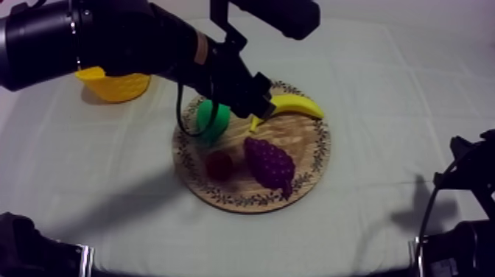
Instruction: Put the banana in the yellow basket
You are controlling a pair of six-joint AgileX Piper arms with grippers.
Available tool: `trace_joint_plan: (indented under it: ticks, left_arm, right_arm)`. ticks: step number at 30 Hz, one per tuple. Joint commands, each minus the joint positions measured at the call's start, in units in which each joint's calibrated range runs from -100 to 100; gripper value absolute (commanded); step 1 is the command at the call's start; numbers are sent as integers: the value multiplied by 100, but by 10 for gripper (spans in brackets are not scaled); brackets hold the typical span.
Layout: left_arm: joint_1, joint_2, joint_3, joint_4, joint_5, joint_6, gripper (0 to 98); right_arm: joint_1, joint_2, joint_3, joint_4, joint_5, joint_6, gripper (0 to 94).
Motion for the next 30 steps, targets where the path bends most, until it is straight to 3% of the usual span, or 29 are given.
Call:
trace_joint_plan:
  ticks: [1,26,30]
  left_arm:
    - [-17,74,-45,14,45,-33,673]
    - [-445,3000,-2655,310,998,-1267,657]
    - [-498,3485,-3231,310,1372,-1458,668]
  right_arm:
    - [3,-5,5,1,1,-1,4]
    - [3,-5,5,1,1,-1,4]
    - [3,-5,5,1,1,-1,4]
